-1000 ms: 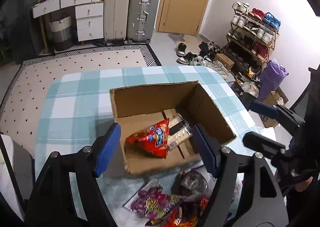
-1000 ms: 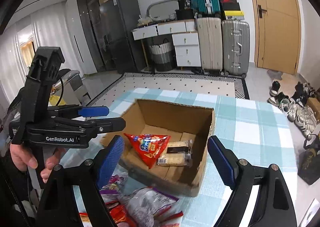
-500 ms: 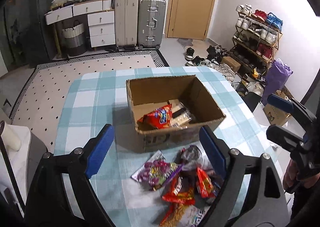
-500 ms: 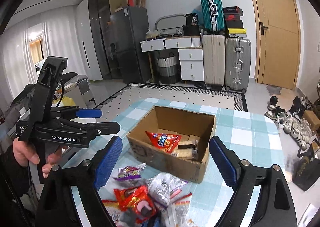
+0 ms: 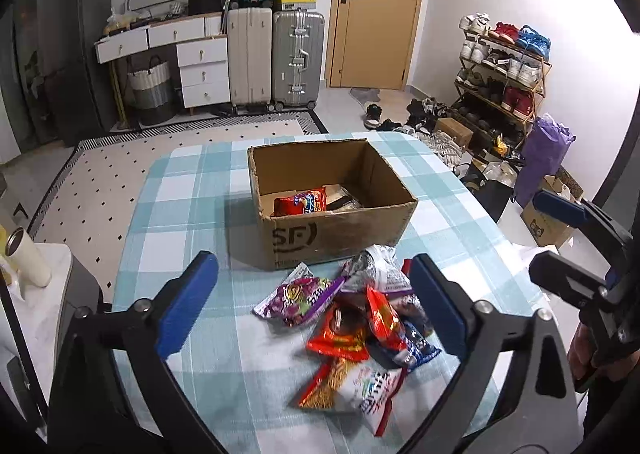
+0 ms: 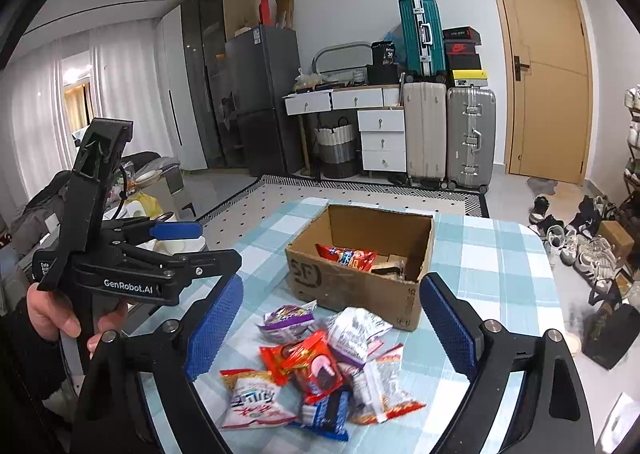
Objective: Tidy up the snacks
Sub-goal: 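Withdraw both grippers from the box back toward the snack pile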
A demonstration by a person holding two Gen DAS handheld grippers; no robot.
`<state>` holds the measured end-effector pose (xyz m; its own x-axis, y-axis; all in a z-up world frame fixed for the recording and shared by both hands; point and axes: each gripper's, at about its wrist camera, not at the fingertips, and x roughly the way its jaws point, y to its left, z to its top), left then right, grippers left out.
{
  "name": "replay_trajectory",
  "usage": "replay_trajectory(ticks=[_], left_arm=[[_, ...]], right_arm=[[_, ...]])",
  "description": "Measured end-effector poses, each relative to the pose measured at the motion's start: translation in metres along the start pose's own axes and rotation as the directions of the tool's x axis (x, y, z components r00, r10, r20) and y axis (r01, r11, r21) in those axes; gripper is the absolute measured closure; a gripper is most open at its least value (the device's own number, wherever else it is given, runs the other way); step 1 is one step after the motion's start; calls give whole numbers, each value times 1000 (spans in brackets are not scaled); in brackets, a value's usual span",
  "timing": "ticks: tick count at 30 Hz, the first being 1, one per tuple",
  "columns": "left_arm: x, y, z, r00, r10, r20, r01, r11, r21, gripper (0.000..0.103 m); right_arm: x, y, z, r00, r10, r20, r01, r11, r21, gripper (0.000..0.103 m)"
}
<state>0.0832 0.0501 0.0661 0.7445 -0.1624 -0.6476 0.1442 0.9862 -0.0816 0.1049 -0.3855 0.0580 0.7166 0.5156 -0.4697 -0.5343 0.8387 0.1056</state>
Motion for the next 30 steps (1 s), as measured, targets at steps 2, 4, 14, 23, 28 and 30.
replay_trajectory(ticks=[2, 4, 14, 23, 28, 30], left_arm=[[-12, -3, -7, 1000, 2, 13, -2, 1000, 0, 3], [-24, -5, -15, 1000, 9, 29, -9, 1000, 0, 2], [-59, -14, -60, 999, 18, 42, -17, 1000, -20, 1], [-55, -9, -93, 1000, 14, 1, -14, 998, -59, 1], [-39, -5, -106, 999, 10, -31, -13, 997, -77, 1], [-32, -3, -110, 999, 1, -43, -5, 996, -84, 1]], right_arm=[[-8, 6, -5, 1000, 0, 6, 0, 1000, -1, 10], [-17, 14, -11, 1000, -2, 15, 2, 1000, 0, 10], [-50, 43, -39, 999, -21, 47, 20, 1000, 14, 5], [-66, 52, -65, 999, -16, 50, 14, 999, 47, 3], [-62, 51, -76, 999, -18, 37, 15, 998, 59, 2], [-60, 49, -80, 1000, -15, 27, 13, 997, 74, 2]])
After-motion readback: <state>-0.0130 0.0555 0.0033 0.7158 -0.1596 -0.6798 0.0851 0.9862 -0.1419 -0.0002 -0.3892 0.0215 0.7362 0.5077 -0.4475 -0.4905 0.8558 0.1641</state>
